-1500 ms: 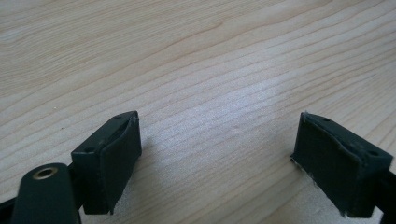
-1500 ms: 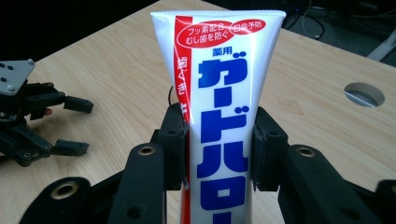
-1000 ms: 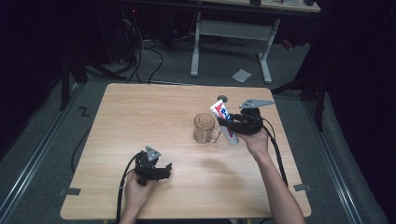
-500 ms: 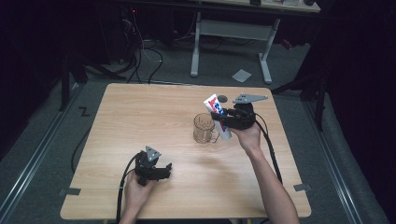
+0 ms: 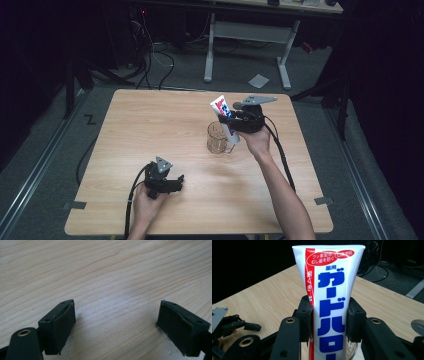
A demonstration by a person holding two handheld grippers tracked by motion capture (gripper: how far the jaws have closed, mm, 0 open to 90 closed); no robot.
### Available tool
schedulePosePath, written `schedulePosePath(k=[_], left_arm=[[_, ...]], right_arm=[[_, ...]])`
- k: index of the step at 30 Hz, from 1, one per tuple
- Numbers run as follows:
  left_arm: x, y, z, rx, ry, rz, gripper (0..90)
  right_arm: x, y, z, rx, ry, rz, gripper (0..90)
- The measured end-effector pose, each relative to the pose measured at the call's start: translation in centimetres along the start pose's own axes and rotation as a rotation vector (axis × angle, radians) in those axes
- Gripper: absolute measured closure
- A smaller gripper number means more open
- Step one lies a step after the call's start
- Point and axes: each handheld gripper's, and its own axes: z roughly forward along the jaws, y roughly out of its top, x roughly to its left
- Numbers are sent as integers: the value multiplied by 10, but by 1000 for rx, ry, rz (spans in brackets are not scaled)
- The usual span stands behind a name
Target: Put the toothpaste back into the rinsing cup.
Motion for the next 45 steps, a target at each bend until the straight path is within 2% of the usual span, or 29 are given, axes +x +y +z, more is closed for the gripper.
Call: schedulePosePath(k=[5, 14, 17, 22, 33, 37, 45], left_arm=[[0, 0, 0, 1, -1, 1, 153], [0, 0, 0, 2, -1, 2, 153], [0, 0, 0, 2, -1, 3, 153], [0, 0, 0, 2, -1, 3, 153], [0, 0, 0, 2, -2, 4, 153], [0, 0, 0, 2, -2, 3, 153], [0, 0, 0, 3, -3, 4, 153]], right_arm=[[-1, 3, 4, -21, 3, 14, 633], [-8, 6, 12, -8, -13, 33, 632], [-7, 9, 13, -3, -27, 20, 632], [-3, 14, 18, 2, -23, 3, 632], [-1, 15, 31, 0, -7, 21, 630], [2, 15, 34, 11, -32, -8, 629], [-1, 11, 42, 15, -42, 7, 627]])
